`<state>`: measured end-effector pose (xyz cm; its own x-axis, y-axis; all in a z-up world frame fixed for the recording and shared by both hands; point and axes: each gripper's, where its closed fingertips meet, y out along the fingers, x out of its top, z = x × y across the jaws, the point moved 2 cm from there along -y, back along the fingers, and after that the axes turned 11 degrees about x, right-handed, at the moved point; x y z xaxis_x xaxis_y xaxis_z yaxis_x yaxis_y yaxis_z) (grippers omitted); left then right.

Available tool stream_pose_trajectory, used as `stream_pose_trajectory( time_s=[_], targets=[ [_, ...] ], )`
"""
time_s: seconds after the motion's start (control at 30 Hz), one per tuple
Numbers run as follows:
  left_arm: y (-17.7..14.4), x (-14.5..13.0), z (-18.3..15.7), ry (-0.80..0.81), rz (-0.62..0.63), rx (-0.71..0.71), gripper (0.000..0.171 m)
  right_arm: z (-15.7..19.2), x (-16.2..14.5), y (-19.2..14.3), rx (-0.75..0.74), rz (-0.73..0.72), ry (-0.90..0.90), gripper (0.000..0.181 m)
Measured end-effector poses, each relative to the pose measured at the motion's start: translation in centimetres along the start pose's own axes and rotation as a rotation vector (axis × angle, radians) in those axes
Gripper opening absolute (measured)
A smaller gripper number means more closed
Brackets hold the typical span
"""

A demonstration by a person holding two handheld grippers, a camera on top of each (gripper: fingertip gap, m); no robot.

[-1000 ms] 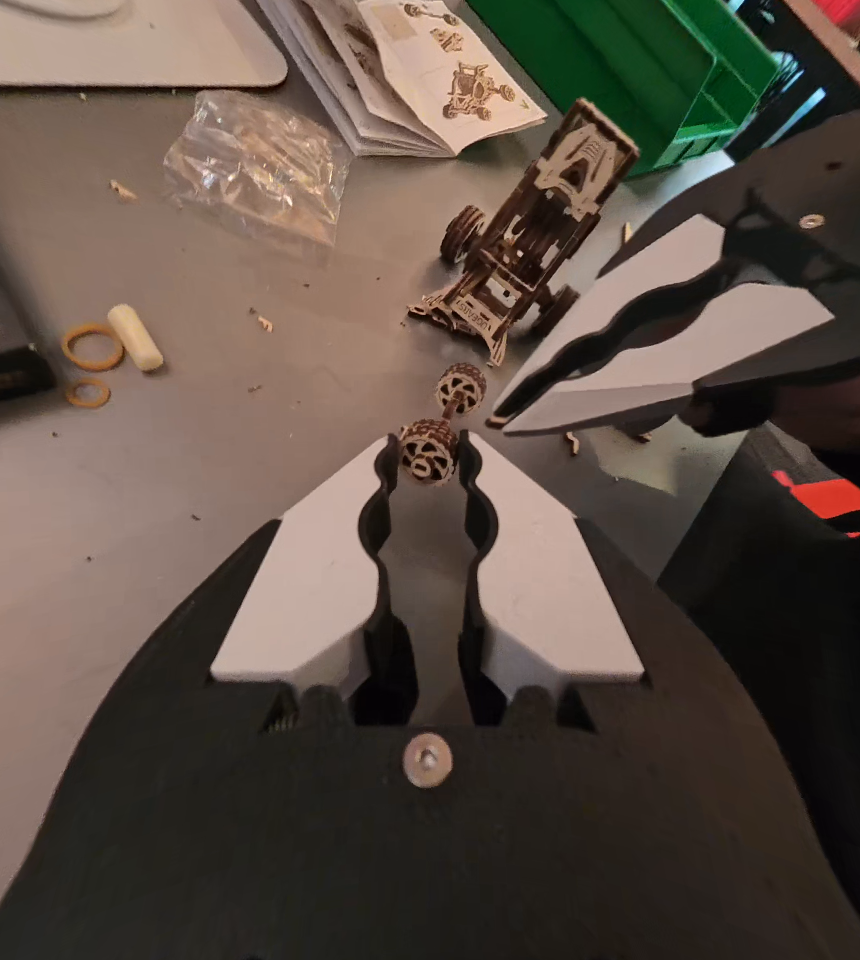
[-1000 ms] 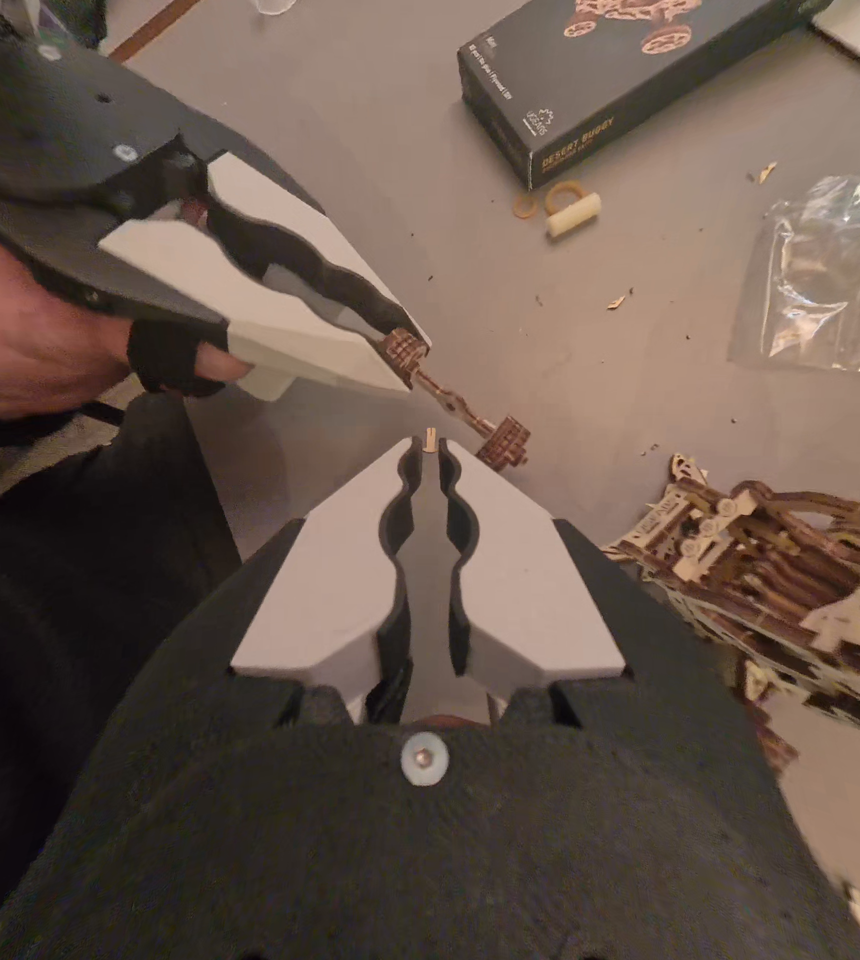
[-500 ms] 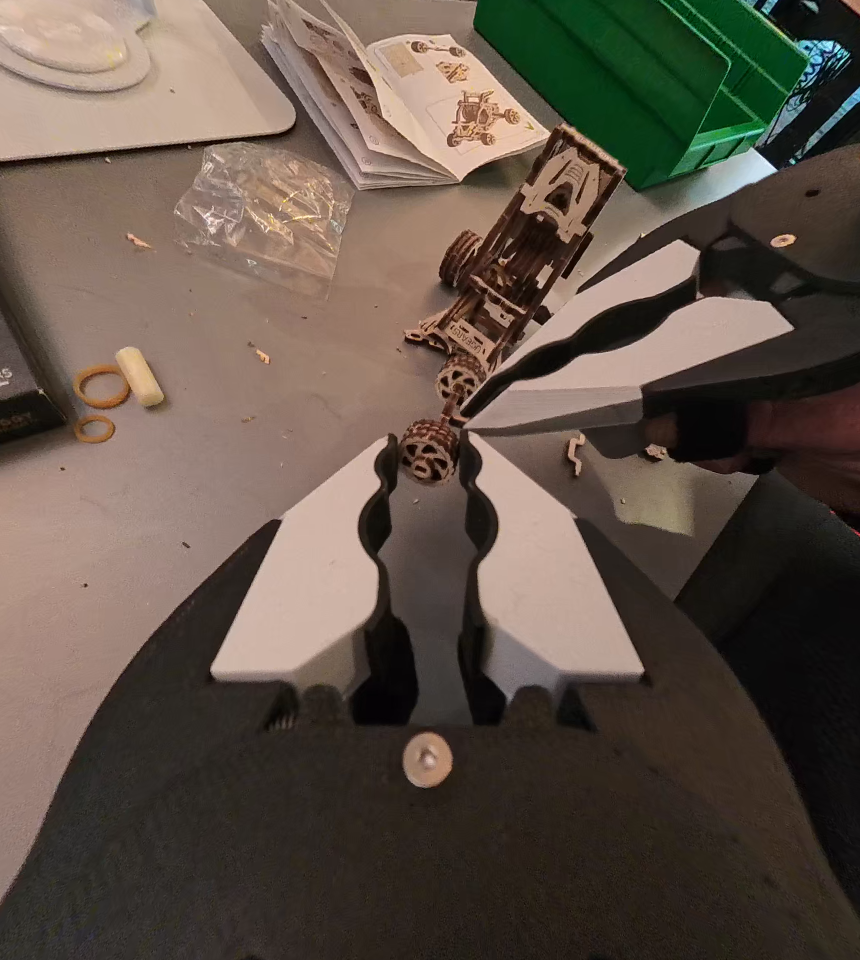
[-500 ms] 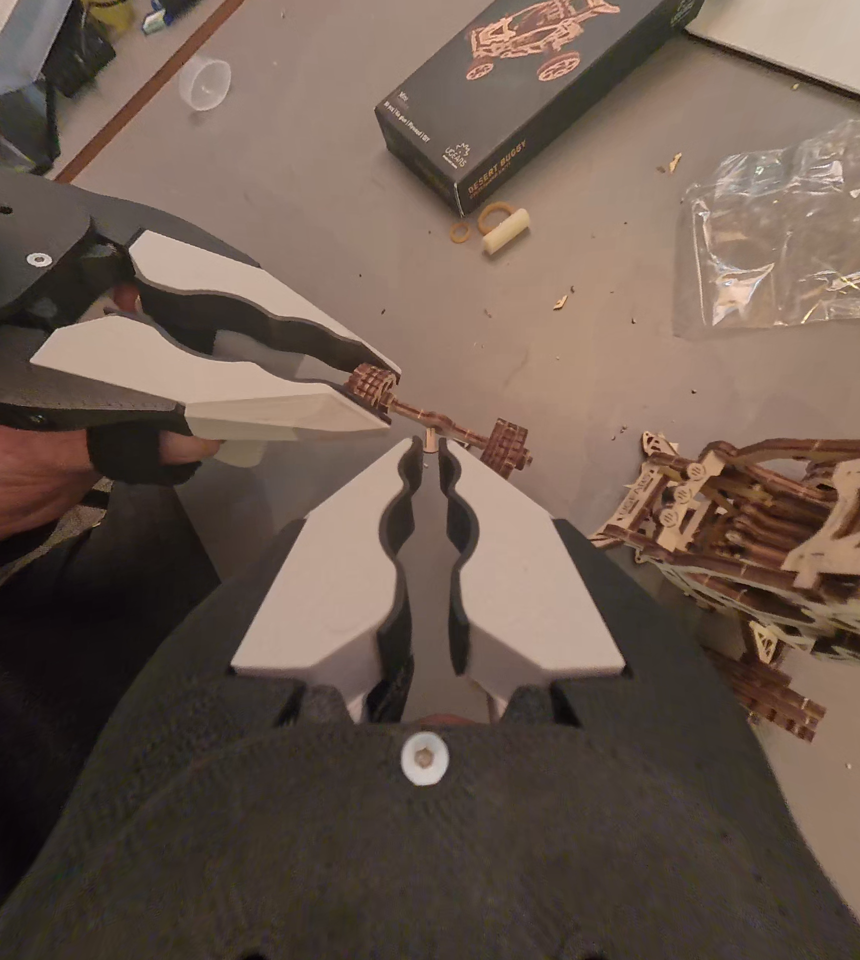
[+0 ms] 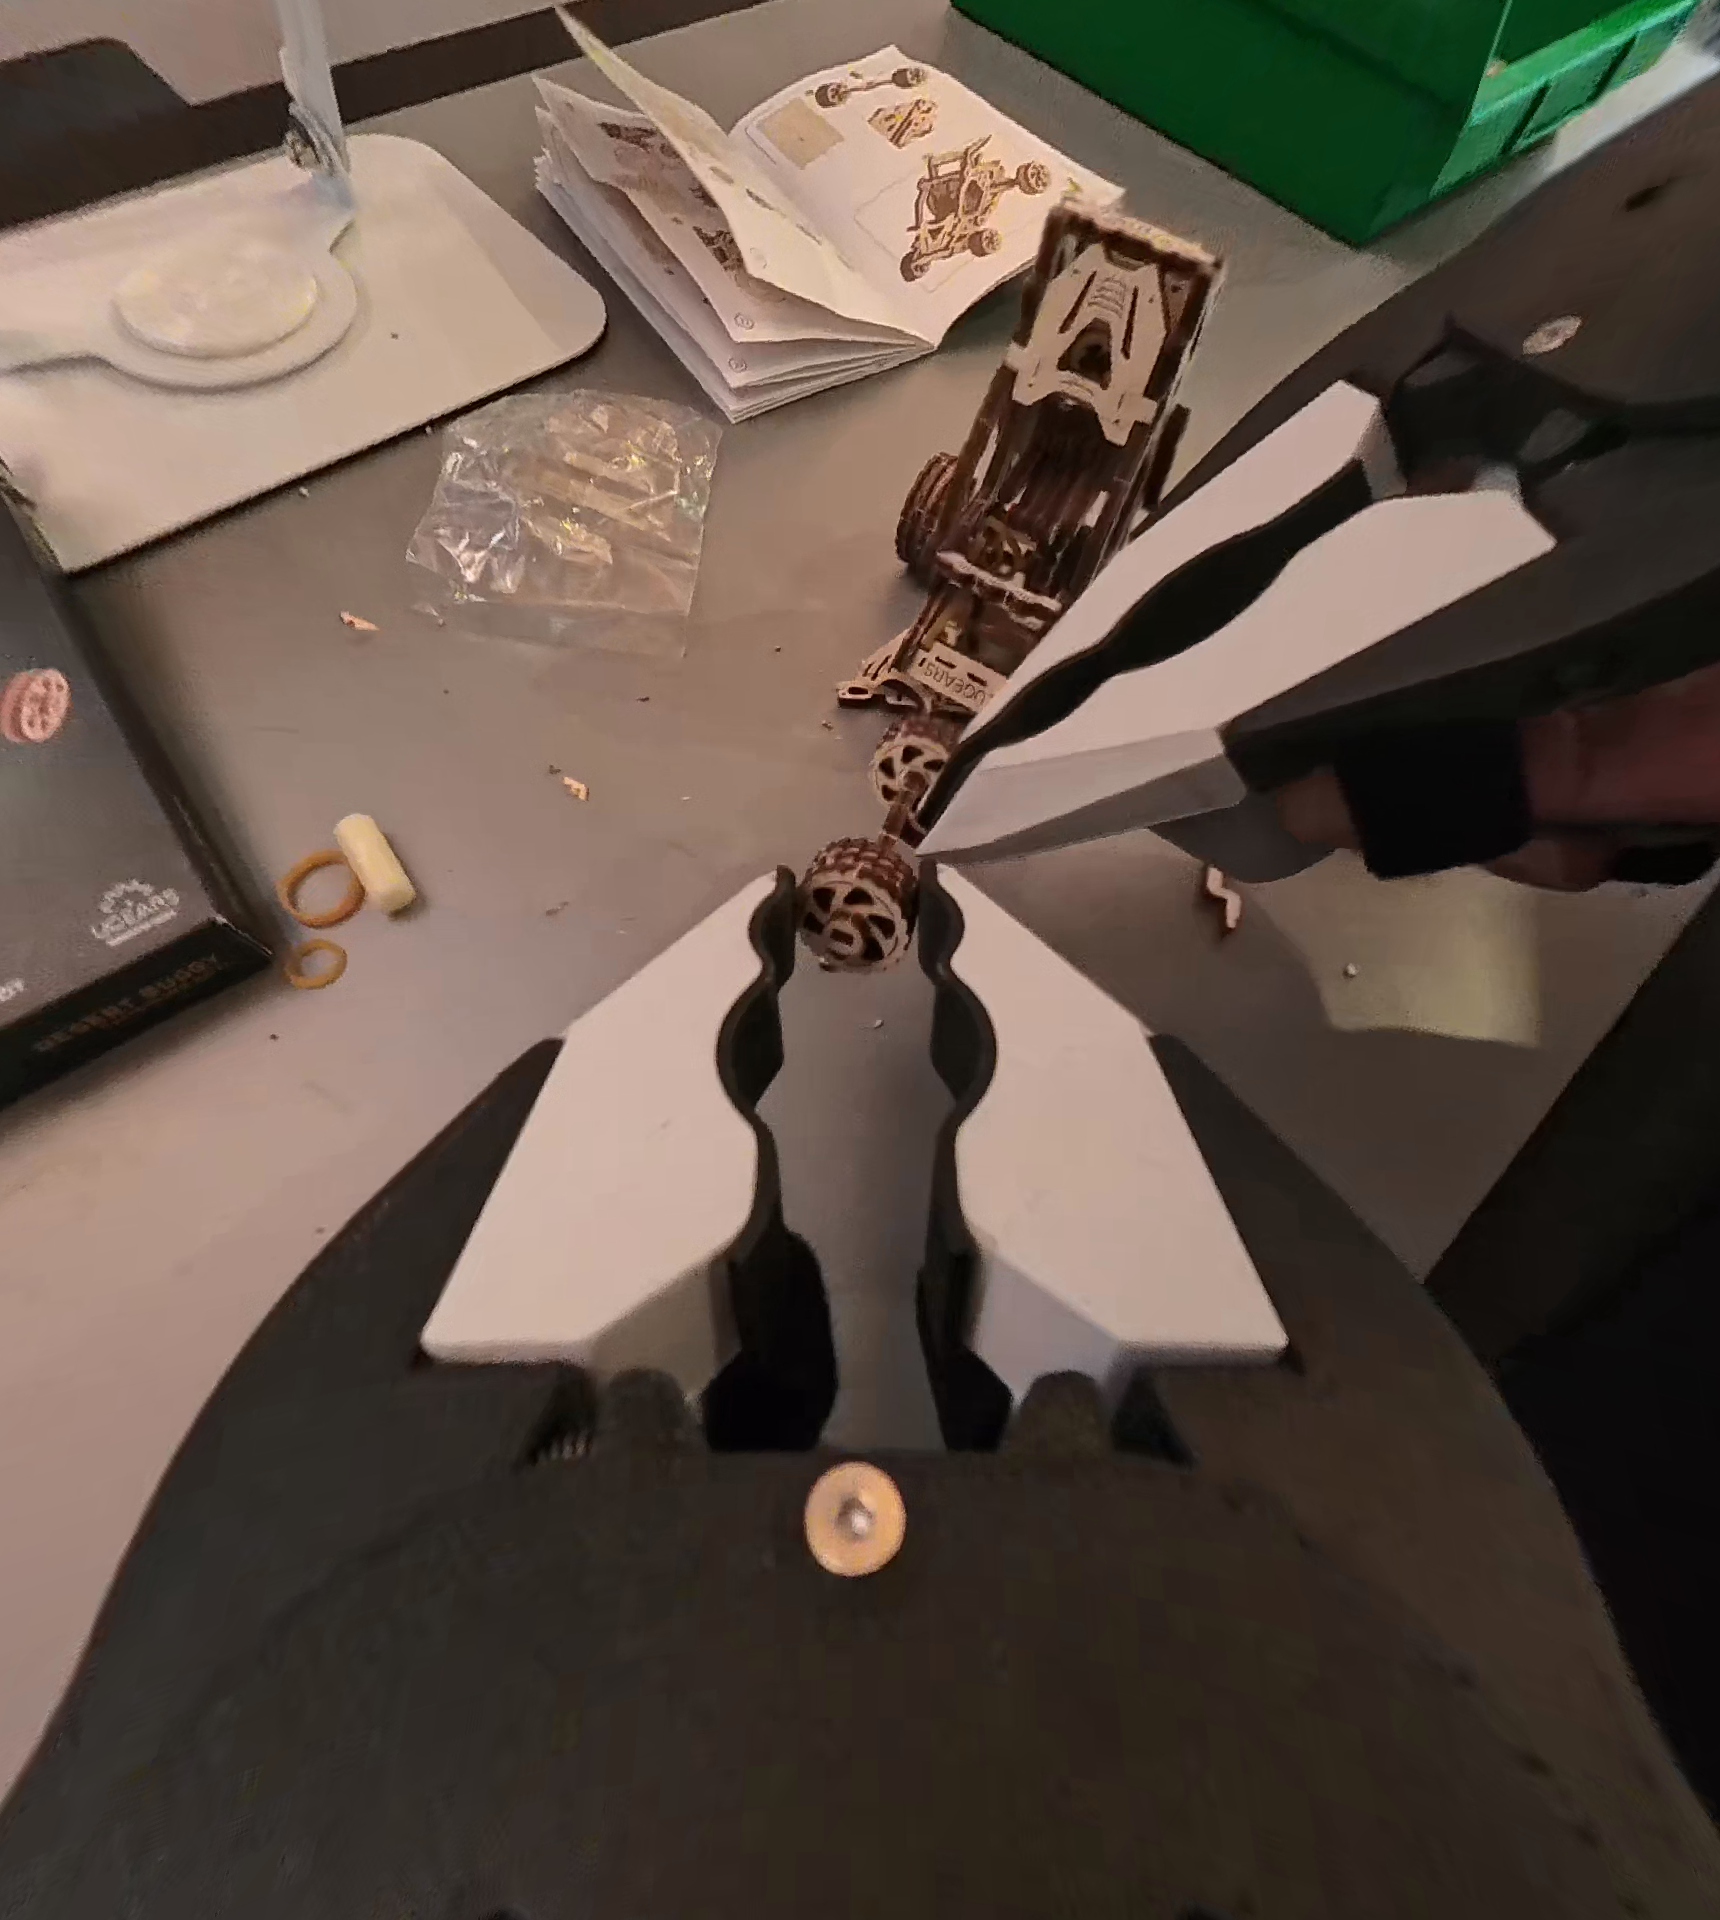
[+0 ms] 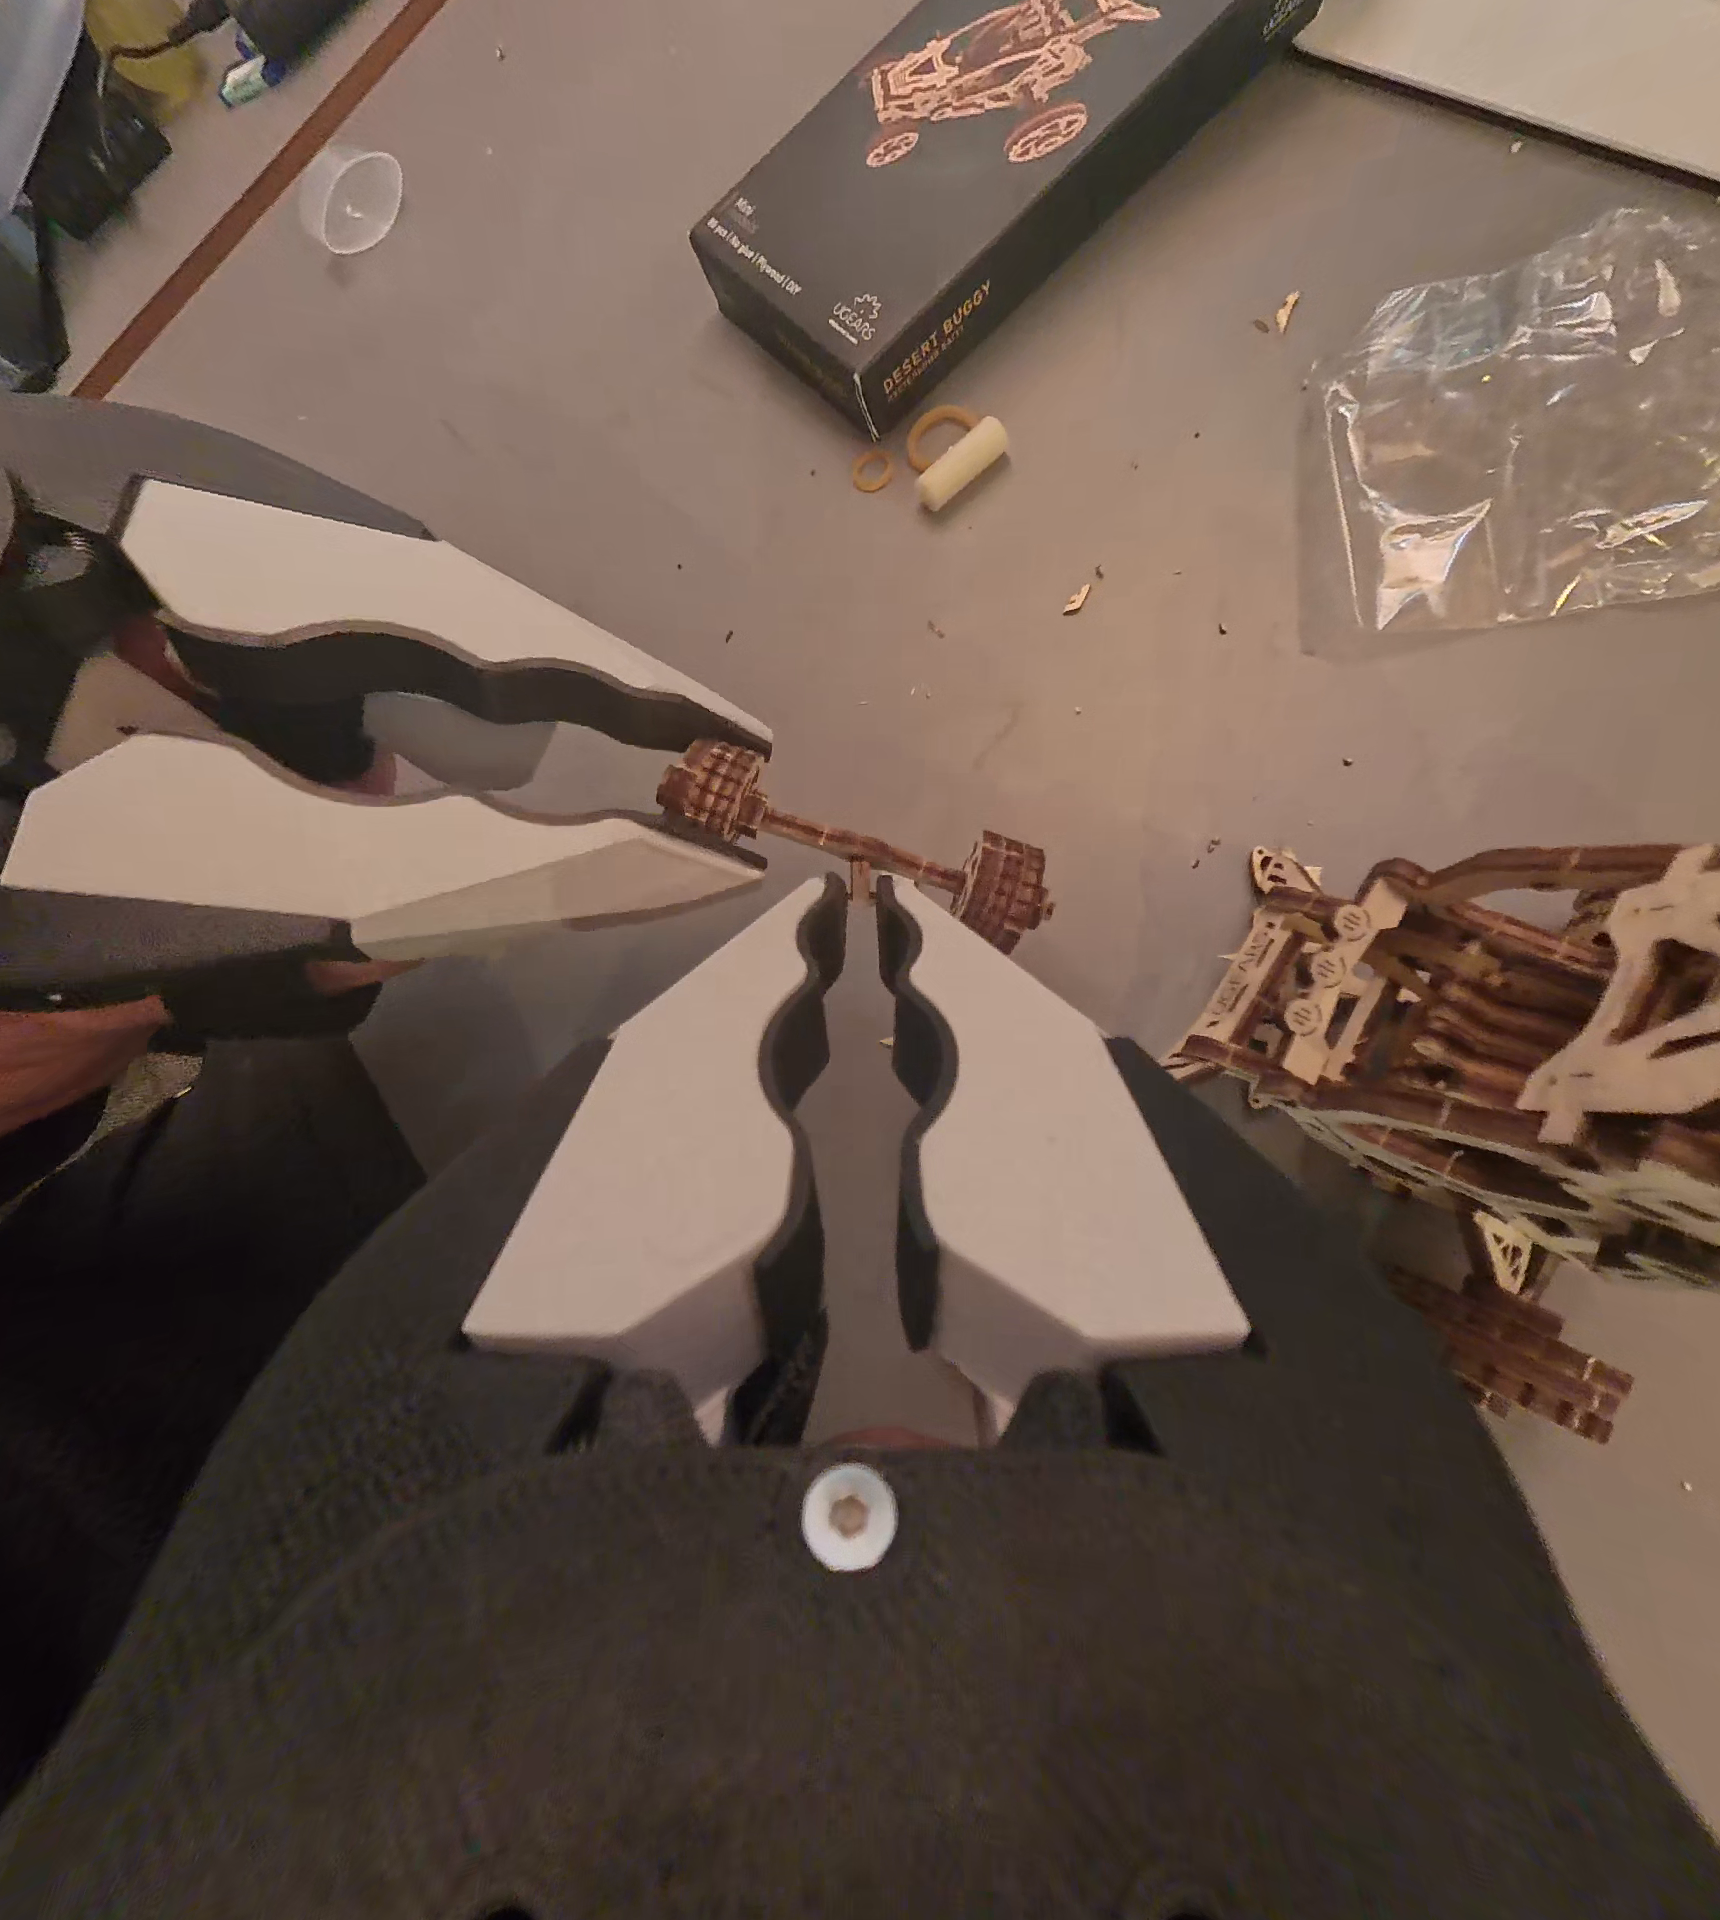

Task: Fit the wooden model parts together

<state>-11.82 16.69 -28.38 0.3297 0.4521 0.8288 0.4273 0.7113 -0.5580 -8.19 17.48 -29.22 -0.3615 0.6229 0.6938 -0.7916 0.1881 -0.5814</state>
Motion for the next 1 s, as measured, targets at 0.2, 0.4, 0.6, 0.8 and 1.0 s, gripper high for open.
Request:
stream_pose_trajectory(
  time_s=[0.2, 0.4, 0.6, 0.8, 1.0],
  targets=[
    [-0.04, 0.32, -0.20, 0.133, -0.015, 0.053, 0.021, -0.09, -0.09, -0.01, 0.018, 0.013, 0.039, 0.003],
    [-0.19, 0.66, -0.46, 0.290, -0.040, 0.119, 0.021, -0.10, 0.17, -0.14, 0.068, -0.005, 0.116, 0.003],
    [-0.14, 0.62, -0.77, 0.421, -0.044, 0.167, 0.021, -0.13, 0.18, -0.54, 0.123, -0.053, 0.209, 0.003],
    [0.08, 0.33, -0.81, 0.406, -0.022, 0.150, 0.021, -0.22, 0.21, -0.80, 0.091, -0.065, 0.178, 0.003],
    [0.37, -0.13, -0.80, 0.304, 0.011, 0.094, 0.020, -0.43, -0.02, -0.78, 0.019, -0.027, 0.092, 0.002]
  ],
)
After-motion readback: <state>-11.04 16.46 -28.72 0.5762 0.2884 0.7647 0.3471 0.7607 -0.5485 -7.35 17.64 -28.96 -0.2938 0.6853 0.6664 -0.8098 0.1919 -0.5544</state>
